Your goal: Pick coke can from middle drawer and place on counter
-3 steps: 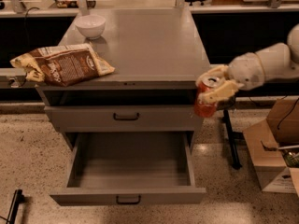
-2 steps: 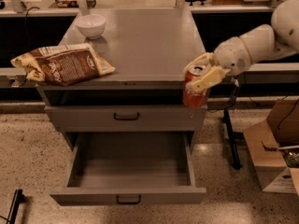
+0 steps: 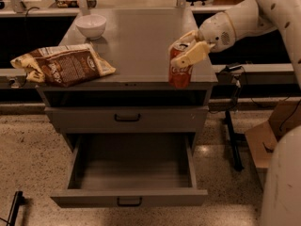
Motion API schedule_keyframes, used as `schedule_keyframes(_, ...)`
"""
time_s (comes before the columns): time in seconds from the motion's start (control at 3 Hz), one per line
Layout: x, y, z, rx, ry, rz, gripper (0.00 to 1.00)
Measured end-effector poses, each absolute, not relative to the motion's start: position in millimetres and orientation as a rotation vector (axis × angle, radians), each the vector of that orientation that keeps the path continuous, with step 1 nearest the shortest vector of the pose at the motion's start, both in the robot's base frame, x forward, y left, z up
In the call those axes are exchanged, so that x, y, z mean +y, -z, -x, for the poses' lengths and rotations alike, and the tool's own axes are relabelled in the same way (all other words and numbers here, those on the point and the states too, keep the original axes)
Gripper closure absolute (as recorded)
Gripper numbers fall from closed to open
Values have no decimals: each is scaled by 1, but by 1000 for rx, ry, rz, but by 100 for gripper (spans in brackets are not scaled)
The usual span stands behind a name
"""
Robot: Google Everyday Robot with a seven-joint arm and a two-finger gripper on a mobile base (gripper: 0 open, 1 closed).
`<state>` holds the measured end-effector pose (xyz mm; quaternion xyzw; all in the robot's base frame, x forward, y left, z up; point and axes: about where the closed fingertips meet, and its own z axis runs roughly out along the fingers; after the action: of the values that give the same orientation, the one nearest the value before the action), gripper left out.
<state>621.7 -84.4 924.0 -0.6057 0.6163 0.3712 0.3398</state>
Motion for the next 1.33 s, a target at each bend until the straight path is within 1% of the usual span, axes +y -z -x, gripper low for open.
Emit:
schedule_keyframes(0.33,-65,-929,-657,1657,-946,1499,100)
schedule_keyframes(0.67,-47,-930,-685,1712,-880,1439,100)
schedule_keyframes(1.0,-36,-930,-716,1698,-780,1372,97)
schedule_keyframes(1.33,-28,-930,-741,1652,-694,1297,79)
